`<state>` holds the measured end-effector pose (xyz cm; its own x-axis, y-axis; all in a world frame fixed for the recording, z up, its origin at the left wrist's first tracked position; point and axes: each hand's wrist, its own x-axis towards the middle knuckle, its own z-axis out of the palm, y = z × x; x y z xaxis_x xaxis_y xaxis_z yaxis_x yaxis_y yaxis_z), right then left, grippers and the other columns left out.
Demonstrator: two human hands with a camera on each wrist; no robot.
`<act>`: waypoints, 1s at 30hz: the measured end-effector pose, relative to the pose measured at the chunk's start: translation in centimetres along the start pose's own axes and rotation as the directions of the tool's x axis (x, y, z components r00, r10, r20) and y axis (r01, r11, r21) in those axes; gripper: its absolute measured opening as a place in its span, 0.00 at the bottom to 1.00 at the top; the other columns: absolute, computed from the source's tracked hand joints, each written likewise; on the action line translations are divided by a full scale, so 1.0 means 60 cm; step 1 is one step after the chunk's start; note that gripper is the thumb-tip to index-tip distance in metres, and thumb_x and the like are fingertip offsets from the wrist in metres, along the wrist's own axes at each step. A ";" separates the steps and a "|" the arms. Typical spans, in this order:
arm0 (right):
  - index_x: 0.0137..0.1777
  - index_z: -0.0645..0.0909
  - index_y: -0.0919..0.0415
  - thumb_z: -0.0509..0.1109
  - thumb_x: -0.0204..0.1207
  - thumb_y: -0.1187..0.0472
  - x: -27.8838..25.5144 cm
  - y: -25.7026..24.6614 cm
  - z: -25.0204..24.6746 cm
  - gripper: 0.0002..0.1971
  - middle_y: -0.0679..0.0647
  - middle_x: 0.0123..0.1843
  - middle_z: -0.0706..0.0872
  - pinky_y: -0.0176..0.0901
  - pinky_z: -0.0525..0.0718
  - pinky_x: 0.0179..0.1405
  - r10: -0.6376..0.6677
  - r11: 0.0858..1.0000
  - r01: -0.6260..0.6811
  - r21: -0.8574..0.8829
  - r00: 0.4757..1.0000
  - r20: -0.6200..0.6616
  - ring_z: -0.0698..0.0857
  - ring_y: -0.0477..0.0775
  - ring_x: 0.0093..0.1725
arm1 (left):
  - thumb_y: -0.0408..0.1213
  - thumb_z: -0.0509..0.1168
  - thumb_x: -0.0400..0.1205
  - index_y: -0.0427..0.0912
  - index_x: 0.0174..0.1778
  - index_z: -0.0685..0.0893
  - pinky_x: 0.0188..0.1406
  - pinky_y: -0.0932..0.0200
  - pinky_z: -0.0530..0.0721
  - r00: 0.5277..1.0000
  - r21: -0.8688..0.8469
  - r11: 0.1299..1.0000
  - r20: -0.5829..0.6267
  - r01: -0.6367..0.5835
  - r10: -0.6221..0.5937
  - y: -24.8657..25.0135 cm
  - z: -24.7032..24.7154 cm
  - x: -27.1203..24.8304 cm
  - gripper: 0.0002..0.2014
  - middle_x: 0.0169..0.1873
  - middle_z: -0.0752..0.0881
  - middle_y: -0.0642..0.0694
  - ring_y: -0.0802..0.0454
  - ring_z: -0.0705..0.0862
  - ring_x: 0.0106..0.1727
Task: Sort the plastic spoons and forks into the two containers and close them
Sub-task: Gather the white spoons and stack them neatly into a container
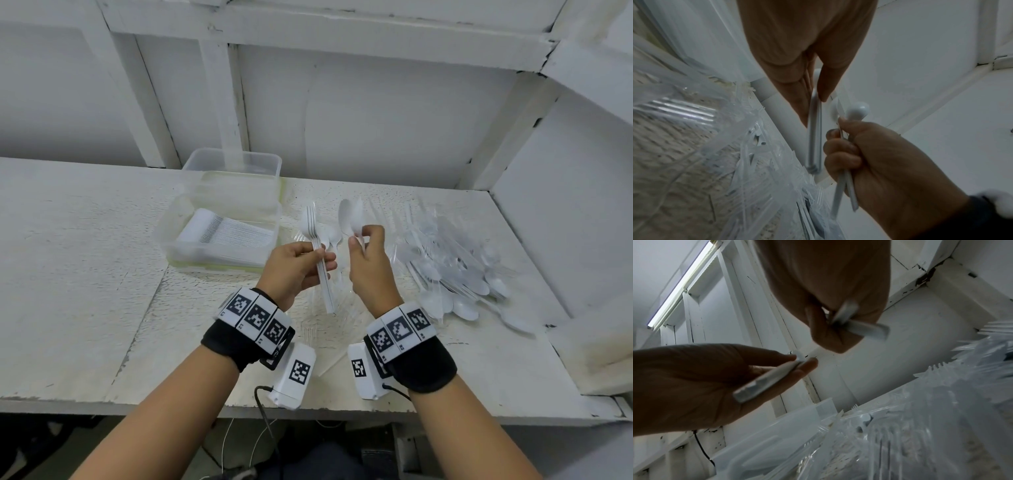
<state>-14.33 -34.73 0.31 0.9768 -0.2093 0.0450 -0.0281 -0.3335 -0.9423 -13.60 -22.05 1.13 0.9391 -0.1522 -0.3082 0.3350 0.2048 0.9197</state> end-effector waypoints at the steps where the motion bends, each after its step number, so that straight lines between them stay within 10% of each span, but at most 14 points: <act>1: 0.56 0.62 0.52 0.54 0.85 0.56 0.003 0.002 0.002 0.04 0.46 0.36 0.75 0.38 0.73 0.29 -0.008 1.000 0.008 0.000 1.000 -0.012 0.74 0.44 0.30 | 0.29 0.61 0.83 0.35 0.45 0.81 0.44 0.57 0.88 1.000 -0.004 1.000 0.008 0.002 -0.002 0.000 0.002 0.000 0.04 0.42 0.88 0.40 0.49 0.88 0.43; 8: 0.34 0.71 0.58 0.62 0.82 0.58 0.001 -0.001 0.014 0.14 0.53 0.34 0.80 0.34 0.79 0.32 -0.109 0.992 0.105 -0.074 0.993 -0.053 0.78 0.49 0.34 | 0.28 0.61 0.83 0.30 0.46 0.81 0.39 0.61 0.89 0.999 -0.054 0.999 0.042 0.002 0.001 -0.001 0.012 -0.001 0.05 0.41 0.88 0.40 0.52 0.90 0.38; 10: 0.42 0.79 0.61 0.62 0.83 0.56 0.002 0.000 0.015 0.11 0.57 0.43 0.84 0.42 0.82 0.41 -0.093 0.992 0.091 -0.083 0.996 -0.017 0.83 0.54 0.42 | 0.28 0.61 0.83 0.31 0.45 0.81 0.38 0.61 0.89 1.000 -0.038 0.999 0.029 -0.006 0.007 0.000 0.011 0.000 0.05 0.40 0.87 0.40 0.51 0.89 0.37; 14: 0.58 0.83 0.60 0.61 0.83 0.55 0.003 0.000 0.013 0.13 0.55 0.53 0.77 0.26 0.73 0.43 -0.042 0.995 0.044 -0.090 0.999 0.023 0.78 0.47 0.50 | 0.28 0.62 0.83 0.32 0.45 0.83 0.37 0.61 0.89 1.000 -0.010 1.000 0.014 -0.010 0.010 -0.002 0.010 0.002 0.05 0.37 0.86 0.40 0.50 0.88 0.36; 30: 0.64 0.77 0.56 0.59 0.84 0.54 0.010 -0.009 -0.002 0.13 0.54 0.53 0.78 0.15 0.72 0.36 -0.012 0.999 0.018 -0.036 0.985 0.174 0.77 0.37 0.44 | 0.26 0.59 0.84 0.32 0.43 0.82 0.37 0.60 0.89 0.989 0.008 0.995 0.109 0.104 -0.104 0.009 0.002 0.018 0.07 0.40 0.84 0.38 0.49 0.85 0.38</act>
<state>-13.75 -34.76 0.85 0.9991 -0.0425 -0.0020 -0.0177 -0.3699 -0.9289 -12.44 -22.20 1.35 0.8851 -0.2776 -0.3736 0.4299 0.1798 0.8848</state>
